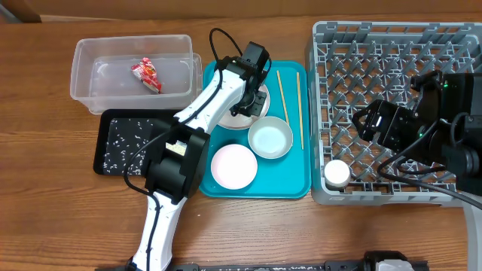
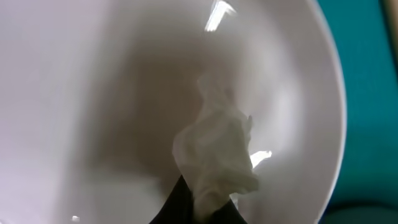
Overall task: Sort waste into correct bins and load items into the dishwasher
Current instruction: 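Drop the white tissue into the clear bin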
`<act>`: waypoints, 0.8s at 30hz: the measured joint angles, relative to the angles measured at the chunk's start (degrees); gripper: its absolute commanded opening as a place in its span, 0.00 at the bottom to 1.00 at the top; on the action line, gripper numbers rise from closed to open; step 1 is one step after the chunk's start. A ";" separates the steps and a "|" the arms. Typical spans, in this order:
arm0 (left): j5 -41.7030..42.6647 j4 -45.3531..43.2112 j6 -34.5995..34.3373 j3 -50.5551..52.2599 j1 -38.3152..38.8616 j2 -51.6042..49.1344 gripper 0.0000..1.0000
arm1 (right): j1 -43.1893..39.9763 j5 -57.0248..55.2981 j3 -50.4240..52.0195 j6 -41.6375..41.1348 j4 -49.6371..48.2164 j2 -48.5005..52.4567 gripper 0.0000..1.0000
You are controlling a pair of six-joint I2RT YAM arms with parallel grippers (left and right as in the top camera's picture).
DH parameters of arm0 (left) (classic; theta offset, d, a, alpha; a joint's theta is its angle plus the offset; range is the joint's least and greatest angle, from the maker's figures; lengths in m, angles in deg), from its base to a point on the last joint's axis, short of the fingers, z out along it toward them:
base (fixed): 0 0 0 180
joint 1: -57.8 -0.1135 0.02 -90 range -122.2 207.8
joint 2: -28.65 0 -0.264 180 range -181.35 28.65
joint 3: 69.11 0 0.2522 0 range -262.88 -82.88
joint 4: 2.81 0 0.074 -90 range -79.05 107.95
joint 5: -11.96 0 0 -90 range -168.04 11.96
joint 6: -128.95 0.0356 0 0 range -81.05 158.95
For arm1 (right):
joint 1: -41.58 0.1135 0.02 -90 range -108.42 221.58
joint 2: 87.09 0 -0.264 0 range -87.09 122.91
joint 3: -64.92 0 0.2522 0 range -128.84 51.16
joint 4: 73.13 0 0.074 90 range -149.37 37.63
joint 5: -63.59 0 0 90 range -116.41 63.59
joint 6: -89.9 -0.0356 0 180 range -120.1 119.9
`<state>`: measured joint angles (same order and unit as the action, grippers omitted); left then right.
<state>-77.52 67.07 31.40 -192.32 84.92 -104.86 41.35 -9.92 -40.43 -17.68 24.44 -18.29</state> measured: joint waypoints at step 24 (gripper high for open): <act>-10.25 14.05 -3.72 -12.39 -24.15 12.63 0.68 | 0.00 0.02 0.00 0.96 0.79 0.00 0.95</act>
<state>-87.77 81.12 27.68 -204.72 60.76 -92.23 41.35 -9.90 -40.43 -16.72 25.23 -18.29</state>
